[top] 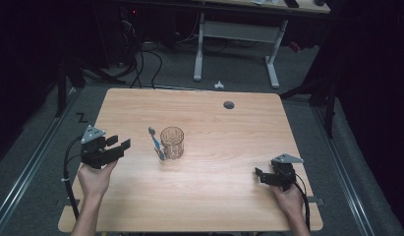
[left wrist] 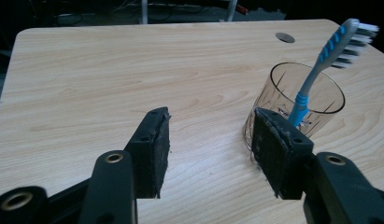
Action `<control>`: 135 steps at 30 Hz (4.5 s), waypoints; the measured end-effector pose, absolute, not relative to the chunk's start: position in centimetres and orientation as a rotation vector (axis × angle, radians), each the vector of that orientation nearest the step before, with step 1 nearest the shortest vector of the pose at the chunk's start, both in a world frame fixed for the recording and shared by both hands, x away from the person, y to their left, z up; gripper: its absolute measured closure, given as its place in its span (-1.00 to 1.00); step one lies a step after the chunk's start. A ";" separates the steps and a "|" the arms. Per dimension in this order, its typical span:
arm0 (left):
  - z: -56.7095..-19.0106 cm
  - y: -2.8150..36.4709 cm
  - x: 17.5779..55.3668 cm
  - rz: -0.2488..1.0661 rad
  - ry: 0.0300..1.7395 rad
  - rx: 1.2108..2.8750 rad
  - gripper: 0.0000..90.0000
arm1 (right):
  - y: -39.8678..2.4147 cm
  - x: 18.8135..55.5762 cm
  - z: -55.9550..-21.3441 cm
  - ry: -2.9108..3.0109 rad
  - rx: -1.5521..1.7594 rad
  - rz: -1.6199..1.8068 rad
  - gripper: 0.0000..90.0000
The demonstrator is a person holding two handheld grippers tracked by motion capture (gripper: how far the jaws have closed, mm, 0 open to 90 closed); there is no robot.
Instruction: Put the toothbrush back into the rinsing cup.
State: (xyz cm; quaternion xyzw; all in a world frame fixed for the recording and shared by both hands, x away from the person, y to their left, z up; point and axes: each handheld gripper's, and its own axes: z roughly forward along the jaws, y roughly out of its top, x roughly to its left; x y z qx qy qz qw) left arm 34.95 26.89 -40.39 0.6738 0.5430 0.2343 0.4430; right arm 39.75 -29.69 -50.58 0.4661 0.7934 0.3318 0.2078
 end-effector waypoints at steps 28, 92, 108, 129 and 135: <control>-41.7 28.2 34.2 0.597 1.392 1.639 0.04 | -29.7 39.8 -50.6 2.208 1.298 0.923 -0.50; -48.6 25.6 33.9 0.543 1.465 1.709 0.00 | -29.7 39.6 -50.6 2.210 1.296 0.923 -0.50; -50.3 24.8 34.0 0.540 1.469 1.742 0.00 | -29.7 39.6 -50.6 2.210 1.297 0.923 -0.50; -51.1 23.5 34.8 0.564 1.453 1.783 0.01 | -29.7 39.6 -50.6 2.210 1.298 0.923 -0.50; -51.2 23.3 34.7 0.569 1.461 1.803 0.00 | -29.7 39.6 -50.6 2.211 1.296 0.924 -0.50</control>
